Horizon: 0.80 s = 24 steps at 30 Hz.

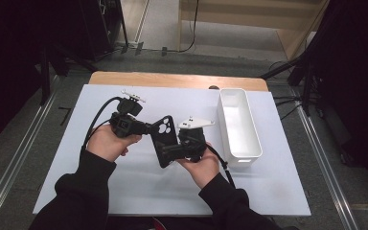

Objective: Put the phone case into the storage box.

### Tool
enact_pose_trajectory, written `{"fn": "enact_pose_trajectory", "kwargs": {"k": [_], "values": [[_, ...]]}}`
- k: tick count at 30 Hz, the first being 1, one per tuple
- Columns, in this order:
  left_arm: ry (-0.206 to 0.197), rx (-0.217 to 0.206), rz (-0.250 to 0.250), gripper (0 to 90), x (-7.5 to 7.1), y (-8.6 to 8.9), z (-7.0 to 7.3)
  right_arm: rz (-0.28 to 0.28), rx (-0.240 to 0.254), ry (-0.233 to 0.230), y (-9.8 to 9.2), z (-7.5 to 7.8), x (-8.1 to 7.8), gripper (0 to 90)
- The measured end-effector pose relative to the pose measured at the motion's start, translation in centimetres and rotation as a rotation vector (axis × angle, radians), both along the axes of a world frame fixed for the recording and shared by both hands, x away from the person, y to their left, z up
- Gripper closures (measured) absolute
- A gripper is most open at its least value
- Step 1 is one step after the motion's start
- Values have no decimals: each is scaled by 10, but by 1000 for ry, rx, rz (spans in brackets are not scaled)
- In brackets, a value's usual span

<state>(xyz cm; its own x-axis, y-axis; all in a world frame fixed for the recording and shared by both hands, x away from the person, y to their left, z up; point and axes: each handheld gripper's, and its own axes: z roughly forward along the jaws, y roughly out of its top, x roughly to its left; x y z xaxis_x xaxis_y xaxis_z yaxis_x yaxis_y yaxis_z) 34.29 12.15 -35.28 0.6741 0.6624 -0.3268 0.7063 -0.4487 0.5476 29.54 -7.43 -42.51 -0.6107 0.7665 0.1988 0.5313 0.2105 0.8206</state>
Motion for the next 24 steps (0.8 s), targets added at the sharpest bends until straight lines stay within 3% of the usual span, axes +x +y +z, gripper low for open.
{"fn": "enact_pose_trajectory", "kwargs": {"k": [10, 12, 24], "values": [[11, 0, -7, 788, -2, -7, -3, -18, -1, -9, 8, -2, 0, 0], [9, 1, -4, 788, -2, -8, -3, -25, 9, -16, 8, -1, 0, 66], [-3, -5, 8, 785, -4, -10, -3, -34, 3, -31, 9, -3, 2, 100]]}}
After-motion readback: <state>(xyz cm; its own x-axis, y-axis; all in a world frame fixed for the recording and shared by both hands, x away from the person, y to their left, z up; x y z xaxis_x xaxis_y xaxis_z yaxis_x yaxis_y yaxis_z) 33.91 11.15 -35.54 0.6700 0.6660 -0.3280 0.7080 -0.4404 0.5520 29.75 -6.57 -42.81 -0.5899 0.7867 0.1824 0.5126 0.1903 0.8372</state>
